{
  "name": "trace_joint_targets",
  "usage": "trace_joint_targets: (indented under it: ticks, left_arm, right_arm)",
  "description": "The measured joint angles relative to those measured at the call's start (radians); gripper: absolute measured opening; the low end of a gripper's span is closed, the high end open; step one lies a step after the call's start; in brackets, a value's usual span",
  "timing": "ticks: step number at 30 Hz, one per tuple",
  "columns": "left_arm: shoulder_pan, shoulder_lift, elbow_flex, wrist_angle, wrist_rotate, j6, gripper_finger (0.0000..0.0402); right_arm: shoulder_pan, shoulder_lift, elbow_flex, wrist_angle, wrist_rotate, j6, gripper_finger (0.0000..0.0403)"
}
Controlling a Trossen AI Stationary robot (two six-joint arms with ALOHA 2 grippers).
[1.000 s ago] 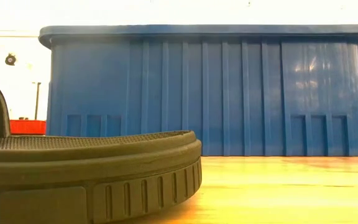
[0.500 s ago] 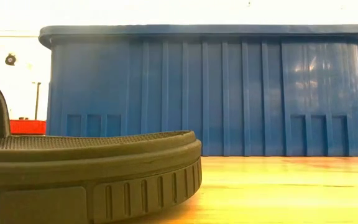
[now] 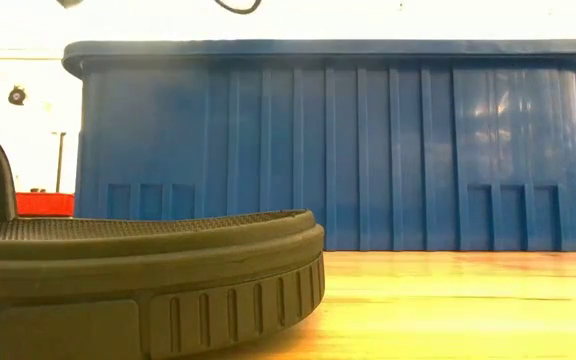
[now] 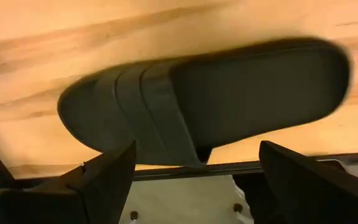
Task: Pick and place slides into bin
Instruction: Put the black slide into the blue bin
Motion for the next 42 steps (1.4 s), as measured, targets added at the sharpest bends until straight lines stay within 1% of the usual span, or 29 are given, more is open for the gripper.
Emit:
trace_joint_targets:
  ticks: [6,9,14,20,23,25,27,30,36,37,42]
  left_arm:
    - [-0.016,0.068,-0.002,-0.013,0.015,-0.063,0.0324]
    - [-0.021,0.106,-0.004,-0.070,0.029,-0.081,0.0324]
    - [-0.028,0.166,-0.026,-0.146,0.109,-0.082,0.0324]
    - [-0.031,0.209,-0.045,-0.160,0.111,-0.055,0.0324]
    - [-0.033,0.212,-0.046,-0.159,0.111,-0.023,0.0309]
    - [-0.033,0.212,-0.046,-0.159,0.110,-0.005,0.0284]
    - [-0.033,0.211,-0.046,-0.159,0.106,0.008,0.0249]
    - [-0.033,0.205,-0.042,-0.168,0.096,0.050,0.0179]
    - [-0.034,0.181,-0.036,-0.178,0.074,0.180,0.0026]
    - [-0.034,0.168,-0.036,-0.178,0.063,0.207,0.0015]
    - [-0.033,0.077,-0.037,-0.153,-0.035,0.388,0.0006]
  right_arm:
    - [0.000,0.000,0.000,0.000,0.000,0.002,0.0054]
    - [0.000,0.000,0.000,0.000,0.000,0.002,0.0054]
    - [0.000,0.000,0.000,0.000,0.000,-0.006,0.0054]
    - [0.000,0.000,-0.001,0.000,0.000,-0.005,0.0054]
    - [0.000,0.000,-0.001,0.000,0.000,-0.006,0.0054]
    - [0.000,0.000,-0.001,0.000,0.000,-0.005,0.0054]
    - [0.000,0.000,-0.001,0.000,0.000,-0.005,0.0054]
    - [0.000,0.000,-0.002,0.000,0.000,-0.001,0.0054]
    - [0.000,0.000,-0.002,0.000,0.000,0.000,0.0054]
    - [0.000,0.000,-0.003,0.000,0.000,-0.001,0.0054]
    - [0.000,0.000,-0.003,0.000,0.000,-0.001,0.0054]
